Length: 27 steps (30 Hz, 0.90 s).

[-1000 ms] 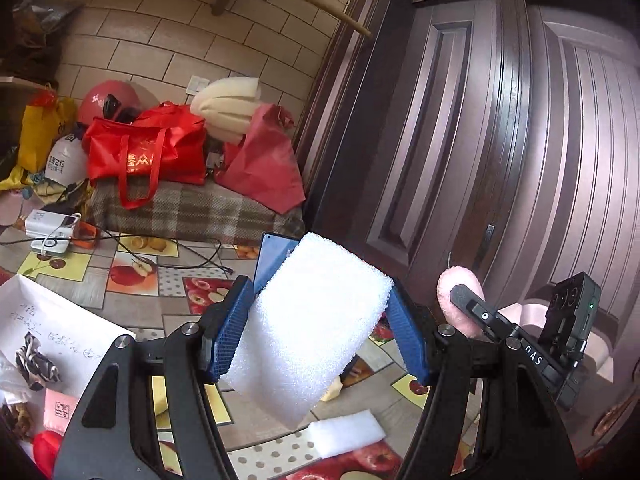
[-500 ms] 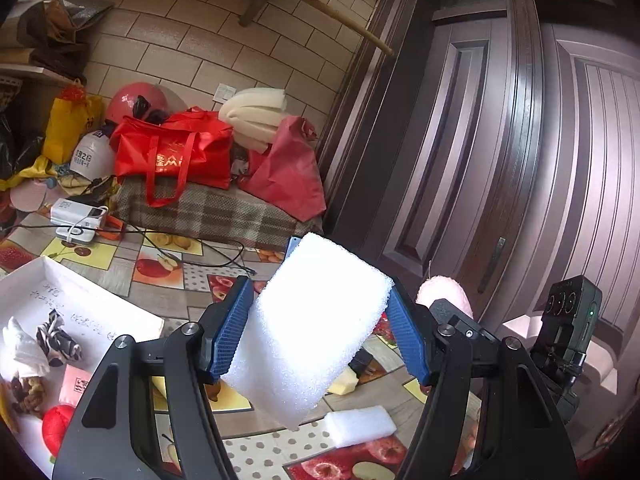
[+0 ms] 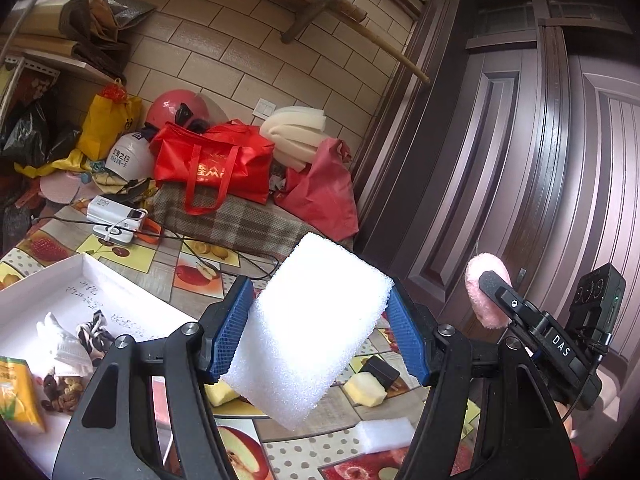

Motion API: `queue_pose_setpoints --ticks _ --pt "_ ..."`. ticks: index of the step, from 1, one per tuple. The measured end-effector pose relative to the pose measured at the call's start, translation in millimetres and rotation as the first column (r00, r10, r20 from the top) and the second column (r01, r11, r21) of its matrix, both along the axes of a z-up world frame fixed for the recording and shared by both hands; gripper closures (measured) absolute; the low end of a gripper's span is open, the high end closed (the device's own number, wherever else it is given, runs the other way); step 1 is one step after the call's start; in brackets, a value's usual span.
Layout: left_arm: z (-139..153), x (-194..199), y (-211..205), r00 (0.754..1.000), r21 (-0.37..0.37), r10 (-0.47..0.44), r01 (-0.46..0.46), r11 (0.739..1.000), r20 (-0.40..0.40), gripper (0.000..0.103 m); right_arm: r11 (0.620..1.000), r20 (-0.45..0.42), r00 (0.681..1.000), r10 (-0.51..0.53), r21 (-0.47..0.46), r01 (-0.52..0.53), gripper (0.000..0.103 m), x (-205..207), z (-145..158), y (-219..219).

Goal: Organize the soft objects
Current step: 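Carry the foam block and pink ball over the white tray and open both tools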

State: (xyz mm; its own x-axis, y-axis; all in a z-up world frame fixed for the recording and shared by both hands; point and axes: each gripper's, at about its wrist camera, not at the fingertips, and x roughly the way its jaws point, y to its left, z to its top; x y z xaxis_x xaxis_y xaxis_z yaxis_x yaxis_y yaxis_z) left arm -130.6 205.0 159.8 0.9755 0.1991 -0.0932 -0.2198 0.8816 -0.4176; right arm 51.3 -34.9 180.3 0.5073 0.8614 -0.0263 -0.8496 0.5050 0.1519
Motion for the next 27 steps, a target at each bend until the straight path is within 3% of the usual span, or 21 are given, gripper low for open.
queue_pose_setpoints --ticks 4,8,13,17,21,25,27 --pt "1 -15 11 0.999 -0.012 0.034 -0.034 0.999 0.025 0.036 0.999 -0.020 0.999 -0.033 0.031 0.034 0.038 4 1 -9" --pt "3 -33 23 0.995 -0.026 0.085 -0.084 0.996 0.046 0.036 1.000 -0.044 0.999 -0.010 0.003 0.010 0.038 6 -3 0" --pt "-4 -64 45 0.973 -0.012 0.228 -0.228 0.974 0.023 0.036 0.996 -0.049 0.996 0.069 -0.056 -0.071 0.038 -11 -14 27" --pt "-23 -83 69 0.928 -0.005 0.371 -0.371 0.929 -0.034 0.036 0.978 -0.109 0.982 0.155 -0.123 -0.168 0.038 -19 -29 61" --pt "-48 -86 87 0.859 0.041 0.499 -0.498 0.866 -0.118 0.035 0.944 -0.184 0.956 0.228 -0.197 -0.263 0.038 -23 -47 104" --pt "-78 -91 107 0.805 0.053 0.579 -0.578 0.815 -0.132 0.035 0.895 -0.294 0.919 0.262 -0.283 -0.345 0.038 -21 -72 154" --pt "-88 -95 120 0.804 0.002 0.570 -0.578 0.816 -0.168 0.035 0.875 -0.331 0.907 0.260 -0.318 -0.366 0.038 -20 -83 177"
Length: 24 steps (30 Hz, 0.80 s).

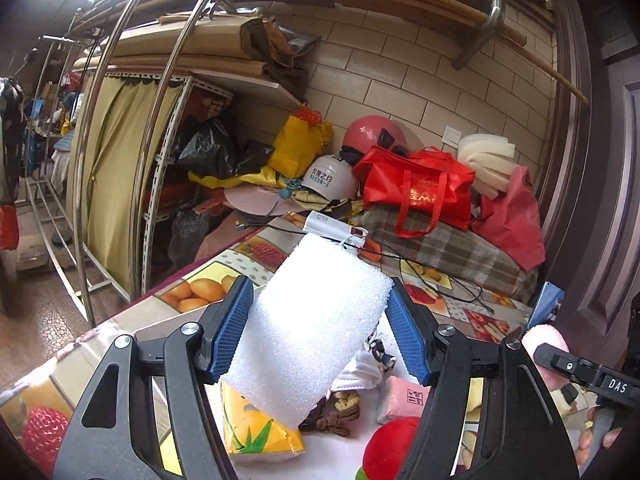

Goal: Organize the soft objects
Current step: 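Carry the foam block and pink ball over the white tray and open both tools, then move both open tools back over the remaining soft items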

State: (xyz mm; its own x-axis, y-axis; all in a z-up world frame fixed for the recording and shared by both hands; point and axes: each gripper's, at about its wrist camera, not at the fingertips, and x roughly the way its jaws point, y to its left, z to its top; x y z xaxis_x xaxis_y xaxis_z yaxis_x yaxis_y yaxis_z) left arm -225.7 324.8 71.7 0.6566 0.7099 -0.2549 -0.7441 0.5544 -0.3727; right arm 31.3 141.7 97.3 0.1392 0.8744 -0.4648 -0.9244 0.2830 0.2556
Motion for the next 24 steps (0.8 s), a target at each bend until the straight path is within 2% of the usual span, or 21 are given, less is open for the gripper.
queue_pose_setpoints --ticks 3,8,10,12,14,18,24 --pt "-7 -2 5 1.000 -0.023 0.017 -0.017 1.000 -0.012 0.035 0.999 -0.037 0.999 0.014 -0.048 -0.015 0.038 0 -15 29" --pt "-14 10 9 0.999 -0.069 -0.008 0.005 0.998 -0.051 0.034 0.996 -0.061 0.998 0.002 -0.090 -0.007 0.037 -5 -34 65" --pt "-12 12 6 0.998 -0.057 0.009 -0.013 0.998 -0.068 0.025 0.995 -0.040 0.999 0.010 -0.104 -0.014 0.035 -11 -37 72" --pt "-11 10 3 0.998 -0.042 0.035 -0.037 0.998 -0.058 0.000 0.996 0.007 1.000 0.010 -0.092 -0.009 0.021 -20 -37 70" --pt "-9 4 2 0.998 -0.026 0.057 -0.058 0.998 -0.041 0.000 0.998 0.045 0.999 0.014 -0.064 -0.011 0.000 -26 -33 65" --pt "-8 0 0 0.995 -0.005 0.091 -0.092 0.996 -0.039 0.000 0.999 0.087 0.996 0.035 -0.028 -0.032 0.000 -37 -25 58" --pt "-11 2 1 0.993 -0.006 0.103 -0.103 0.995 -0.061 0.000 0.999 0.088 0.996 0.033 0.011 -0.034 0.000 -43 -15 48"
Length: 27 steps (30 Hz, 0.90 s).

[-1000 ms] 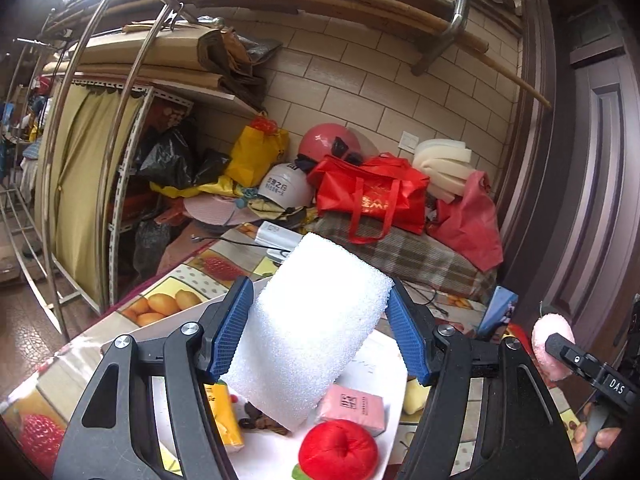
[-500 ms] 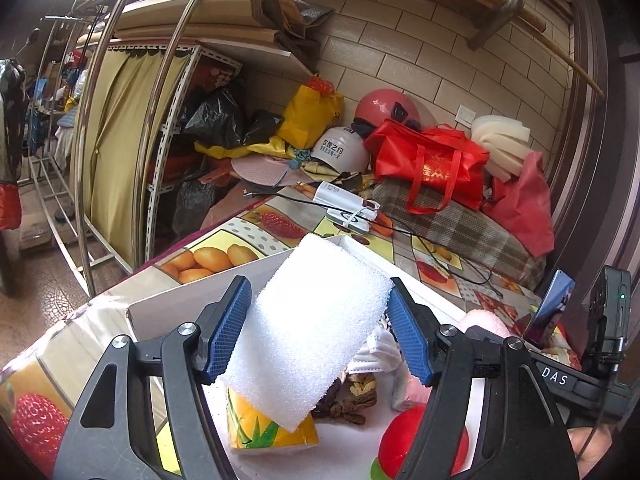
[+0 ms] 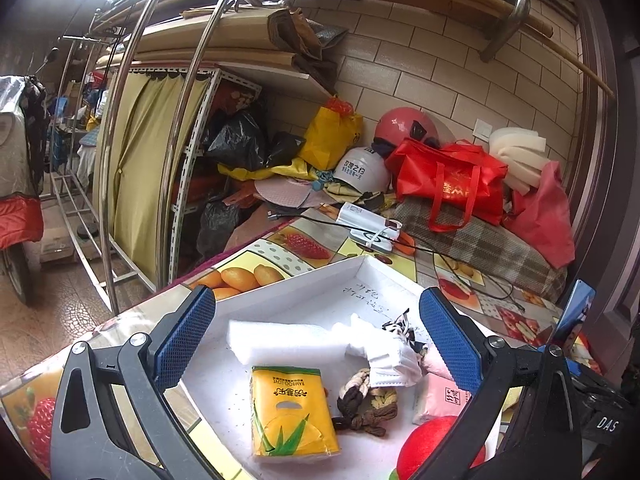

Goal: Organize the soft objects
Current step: 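Move both open tools back over the remaining soft items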

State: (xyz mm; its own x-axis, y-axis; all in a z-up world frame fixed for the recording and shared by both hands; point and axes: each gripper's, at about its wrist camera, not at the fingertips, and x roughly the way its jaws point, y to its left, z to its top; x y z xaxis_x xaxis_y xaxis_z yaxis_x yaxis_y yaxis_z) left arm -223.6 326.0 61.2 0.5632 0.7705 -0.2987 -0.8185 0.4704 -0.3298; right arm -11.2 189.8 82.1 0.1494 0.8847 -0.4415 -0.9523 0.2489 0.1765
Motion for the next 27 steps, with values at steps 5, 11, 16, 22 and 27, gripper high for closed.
queue_pose_setpoints --ticks 5,11,16,22,27 --pt "1 -1 -2 1.000 0.010 -0.010 0.010 1.000 0.004 0.000 0.998 0.073 0.997 -0.009 0.069 0.004 0.000 -5 14 -33" --pt "8 0 -15 0.988 0.059 -0.137 0.133 0.989 0.069 0.000 0.970 0.208 0.961 -0.184 0.198 0.143 0.000 7 30 -118" --pt "19 13 -46 0.961 0.155 -0.270 0.260 0.953 0.051 0.000 0.932 0.282 0.891 -0.357 0.173 0.319 0.000 47 22 -183" --pt "25 58 -108 0.775 0.165 -0.624 0.631 0.758 -0.096 0.000 0.955 0.164 0.942 -0.293 0.014 0.295 0.000 102 -12 -232" --pt "4 108 -165 0.452 -0.036 -0.847 0.877 0.480 -0.279 0.000 0.974 0.144 0.965 -0.218 -0.037 0.225 0.000 113 -18 -244"
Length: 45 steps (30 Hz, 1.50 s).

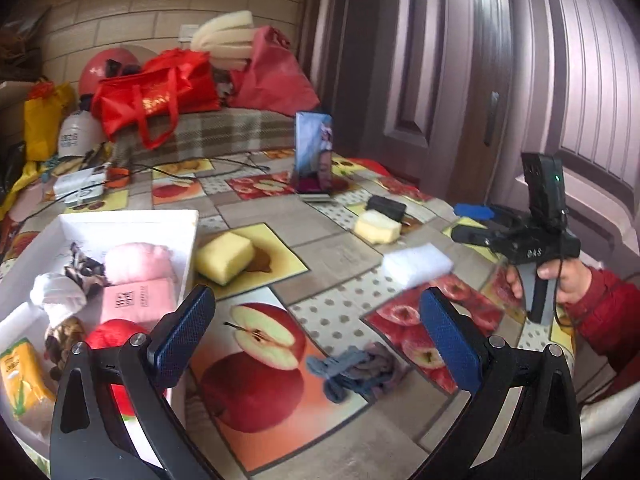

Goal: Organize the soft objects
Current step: 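Move both open tools back over the remaining soft items, then grasp the blue-gray knotted rope with the left tool while the right grasps the white foam block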

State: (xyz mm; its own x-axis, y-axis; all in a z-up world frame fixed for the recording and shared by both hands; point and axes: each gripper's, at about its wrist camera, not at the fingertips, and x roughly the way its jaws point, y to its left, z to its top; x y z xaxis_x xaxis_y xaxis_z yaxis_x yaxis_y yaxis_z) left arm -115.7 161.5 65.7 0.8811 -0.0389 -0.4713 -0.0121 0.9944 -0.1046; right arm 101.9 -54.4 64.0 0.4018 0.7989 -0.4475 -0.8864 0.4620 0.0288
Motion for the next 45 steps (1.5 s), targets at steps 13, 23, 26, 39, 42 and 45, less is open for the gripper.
queue_pose_setpoints --ticks 13,23,26,39,42,45 --pt "-52 46 -23 0.924 -0.093 -0.145 0.119 0.988 -0.354 0.001 0.920 -0.105 0.969 0.224 -0.304 -0.246 0.000 26 -37 46" --pt "-53 53 -28 0.924 -0.024 -0.104 0.102 0.994 -0.369 0.023 0.854 -0.104 0.950 0.293 -0.419 -0.309 0.001 12 -52 55" --pt "-52 53 -25 0.928 -0.019 -0.084 0.082 0.996 -0.363 0.047 0.860 -0.120 0.948 0.296 -0.399 -0.319 0.019 15 -50 51" --pt "-43 43 -24 0.958 -0.003 -0.047 0.048 0.999 -0.284 0.072 0.883 -0.021 0.955 0.295 -0.375 -0.281 0.049 -11 -43 47" --pt "-38 39 -22 0.970 0.002 -0.018 0.020 1.000 -0.244 0.072 0.914 0.003 0.963 0.270 -0.317 -0.255 0.049 -17 -34 44" --pt "-32 34 -26 0.980 0.038 0.004 0.004 0.999 -0.197 0.072 0.951 0.024 0.974 0.226 -0.221 -0.215 0.049 -19 -22 40"
